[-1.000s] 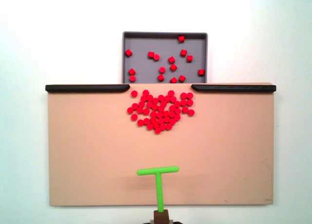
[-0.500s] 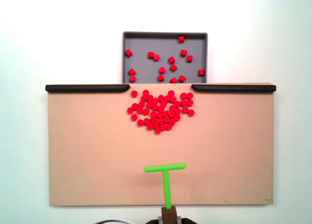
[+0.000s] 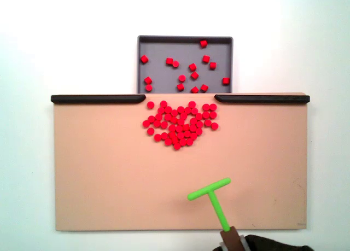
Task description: Push granules from right to the grey container
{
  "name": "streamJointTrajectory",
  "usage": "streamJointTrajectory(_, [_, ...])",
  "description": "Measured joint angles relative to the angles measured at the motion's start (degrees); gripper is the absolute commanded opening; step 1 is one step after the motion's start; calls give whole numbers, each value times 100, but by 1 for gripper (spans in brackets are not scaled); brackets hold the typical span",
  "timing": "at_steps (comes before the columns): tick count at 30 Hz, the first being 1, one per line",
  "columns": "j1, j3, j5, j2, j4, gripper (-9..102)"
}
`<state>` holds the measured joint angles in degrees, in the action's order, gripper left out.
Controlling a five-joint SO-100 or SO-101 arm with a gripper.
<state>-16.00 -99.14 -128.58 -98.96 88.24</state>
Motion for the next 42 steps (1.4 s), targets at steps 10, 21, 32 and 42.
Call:
streamJointTrajectory(10, [-826, 861, -2162, 940, -26, 0])
streamJointTrajectory(21, [-782, 1626, -3076, 1652, -18, 0])
streamJointTrajectory(32, [-756, 2355, -4412, 2417, -35, 0])
streamJointTrajectory(42, [-932, 2733, -5555, 2839, -9, 0])
